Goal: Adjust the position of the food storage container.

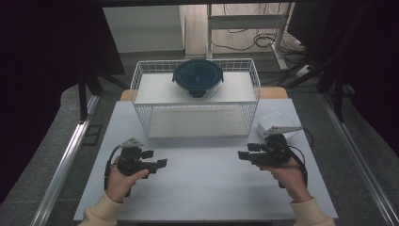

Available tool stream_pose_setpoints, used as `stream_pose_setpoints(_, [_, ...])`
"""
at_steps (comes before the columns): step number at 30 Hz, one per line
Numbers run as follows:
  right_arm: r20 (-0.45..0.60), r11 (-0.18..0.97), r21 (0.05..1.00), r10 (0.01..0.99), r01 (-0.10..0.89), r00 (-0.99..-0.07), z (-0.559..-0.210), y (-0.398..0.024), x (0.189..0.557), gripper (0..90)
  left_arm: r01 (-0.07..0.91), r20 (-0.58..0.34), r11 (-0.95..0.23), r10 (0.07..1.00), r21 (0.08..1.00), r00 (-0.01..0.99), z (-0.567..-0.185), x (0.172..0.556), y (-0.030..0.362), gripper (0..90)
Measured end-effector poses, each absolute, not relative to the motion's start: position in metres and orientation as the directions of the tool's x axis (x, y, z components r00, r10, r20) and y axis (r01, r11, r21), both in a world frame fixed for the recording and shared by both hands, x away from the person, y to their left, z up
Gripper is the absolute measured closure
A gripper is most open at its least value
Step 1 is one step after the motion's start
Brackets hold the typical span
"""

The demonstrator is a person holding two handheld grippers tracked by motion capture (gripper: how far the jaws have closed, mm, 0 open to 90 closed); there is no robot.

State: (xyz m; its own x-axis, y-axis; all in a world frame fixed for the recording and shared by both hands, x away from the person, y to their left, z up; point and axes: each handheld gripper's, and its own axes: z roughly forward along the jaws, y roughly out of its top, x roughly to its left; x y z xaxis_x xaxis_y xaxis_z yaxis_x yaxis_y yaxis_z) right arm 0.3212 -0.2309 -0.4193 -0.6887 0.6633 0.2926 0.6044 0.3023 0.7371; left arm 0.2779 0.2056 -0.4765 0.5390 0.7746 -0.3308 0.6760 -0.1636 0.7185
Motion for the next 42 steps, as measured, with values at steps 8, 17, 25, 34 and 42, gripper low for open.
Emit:
stream_pose_setpoints(8, [0.266,0.279,0.73,0.725,0.624,-0.635,-0.384,-0.266,0.347,54.1,0.685,-0.336,-0.165,0.775,0.71,0.535,-0.479,0.277,0.209,24.4])
stream_pose_setpoints(17, [0.235,0.309,0.687,0.762,0.658,-0.603,-0.377,-0.276,0.381,65.5,0.693,-0.338,-0.169,0.777,0.701,0.531,-0.481,0.278,0.208,24.2])
stream_pose_setpoints(25, [0.172,0.324,0.674,0.805,0.664,-0.568,-0.374,-0.282,0.411,84.4,0.697,-0.344,-0.163,0.777,0.698,0.527,-0.482,0.279,0.209,24.1])
stream_pose_setpoints(34, [0.174,0.297,0.621,0.85,0.725,-0.497,-0.387,-0.289,0.449,89.2,0.706,-0.364,-0.15,0.772,0.692,0.521,-0.484,0.28,0.211,24.1])
stream_pose_setpoints(42, [0.132,0.306,0.57,0.881,0.762,-0.454,-0.405,-0.283,0.488,89.1,0.71,-0.365,-0.15,0.774,0.688,0.518,-0.486,0.281,0.211,24.1])
